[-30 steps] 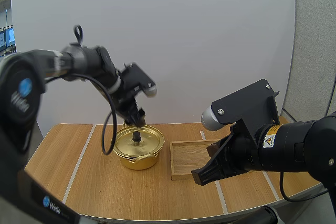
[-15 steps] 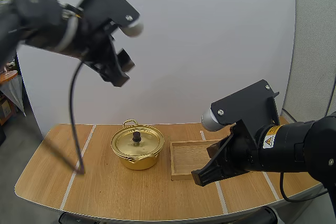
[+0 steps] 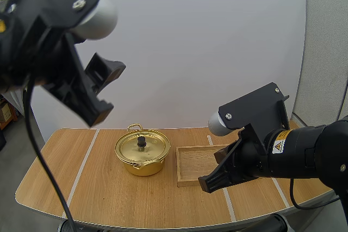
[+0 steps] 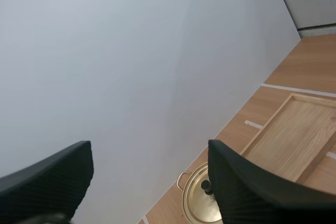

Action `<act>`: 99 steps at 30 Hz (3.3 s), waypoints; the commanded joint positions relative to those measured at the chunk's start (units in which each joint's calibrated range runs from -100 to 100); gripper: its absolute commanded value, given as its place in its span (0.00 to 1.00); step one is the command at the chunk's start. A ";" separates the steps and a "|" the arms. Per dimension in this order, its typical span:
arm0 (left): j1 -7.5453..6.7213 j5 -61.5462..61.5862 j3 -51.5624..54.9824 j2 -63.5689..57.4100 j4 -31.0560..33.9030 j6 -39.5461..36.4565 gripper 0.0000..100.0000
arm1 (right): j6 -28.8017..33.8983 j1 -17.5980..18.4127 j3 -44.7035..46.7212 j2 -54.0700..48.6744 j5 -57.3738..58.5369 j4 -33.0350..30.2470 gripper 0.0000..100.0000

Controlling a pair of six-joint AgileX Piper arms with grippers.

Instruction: Open the pot, put the pineapple inside, and close it

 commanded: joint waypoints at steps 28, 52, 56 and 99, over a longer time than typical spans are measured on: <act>-0.15 -19.43 21.76 -19.71 -3.97 -19.06 0.00 | 5.07 -3.68 0.09 -8.37 -15.53 1.69 0.00; 1.17 -87.36 62.18 -19.71 -3.73 -22.66 0.00 | 5.91 -9.80 26.29 -10.40 -67.61 2.74 0.00; 1.17 -89.79 68.68 -19.71 -3.73 -17.60 0.00 | 5.91 -9.80 33.05 -10.40 -76.89 1.54 0.00; 2.84 -68.60 75.94 -19.71 13.76 -41.82 0.00 | 5.91 -10.91 40.80 -10.40 -62.88 1.36 0.00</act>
